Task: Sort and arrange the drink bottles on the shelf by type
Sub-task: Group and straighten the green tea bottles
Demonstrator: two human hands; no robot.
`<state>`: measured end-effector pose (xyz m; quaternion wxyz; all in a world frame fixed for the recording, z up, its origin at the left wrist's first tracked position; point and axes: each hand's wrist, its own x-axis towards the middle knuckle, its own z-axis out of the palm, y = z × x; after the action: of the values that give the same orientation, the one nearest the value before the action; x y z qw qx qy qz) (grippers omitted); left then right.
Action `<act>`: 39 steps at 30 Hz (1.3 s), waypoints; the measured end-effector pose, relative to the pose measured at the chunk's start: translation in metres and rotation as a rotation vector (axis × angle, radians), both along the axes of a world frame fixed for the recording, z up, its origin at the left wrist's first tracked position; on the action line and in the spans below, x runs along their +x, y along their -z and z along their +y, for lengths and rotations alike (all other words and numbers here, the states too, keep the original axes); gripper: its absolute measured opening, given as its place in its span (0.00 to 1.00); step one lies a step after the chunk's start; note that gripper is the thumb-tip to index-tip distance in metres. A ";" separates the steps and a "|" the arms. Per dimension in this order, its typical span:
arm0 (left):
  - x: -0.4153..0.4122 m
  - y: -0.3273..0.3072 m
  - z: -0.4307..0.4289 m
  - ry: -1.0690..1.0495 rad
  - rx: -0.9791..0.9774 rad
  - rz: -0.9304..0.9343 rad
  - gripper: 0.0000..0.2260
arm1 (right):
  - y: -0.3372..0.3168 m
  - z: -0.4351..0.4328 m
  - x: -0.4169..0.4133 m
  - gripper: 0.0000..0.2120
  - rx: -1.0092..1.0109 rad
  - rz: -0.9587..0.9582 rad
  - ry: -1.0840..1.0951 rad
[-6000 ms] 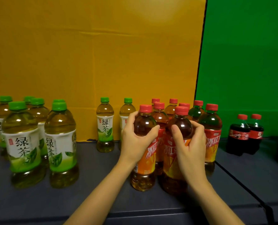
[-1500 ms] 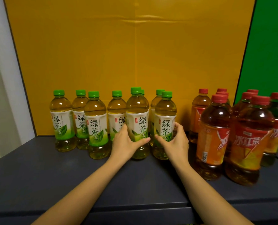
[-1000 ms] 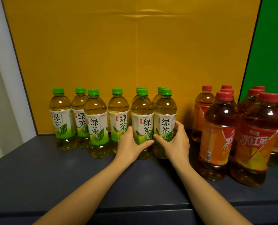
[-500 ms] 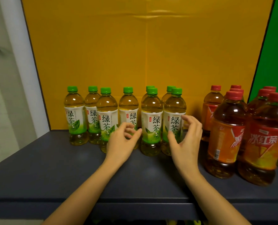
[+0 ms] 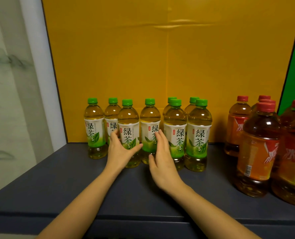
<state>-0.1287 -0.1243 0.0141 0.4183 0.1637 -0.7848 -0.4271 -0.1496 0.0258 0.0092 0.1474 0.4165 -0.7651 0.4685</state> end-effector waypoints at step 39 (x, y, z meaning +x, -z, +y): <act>0.026 0.002 -0.007 0.015 0.196 0.063 0.26 | -0.008 -0.019 0.004 0.32 -0.102 -0.264 0.123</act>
<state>-0.1031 -0.1309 0.0117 0.4217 0.1846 -0.7267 -0.5100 -0.1453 0.0070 0.0172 0.0950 0.2955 -0.7770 0.5476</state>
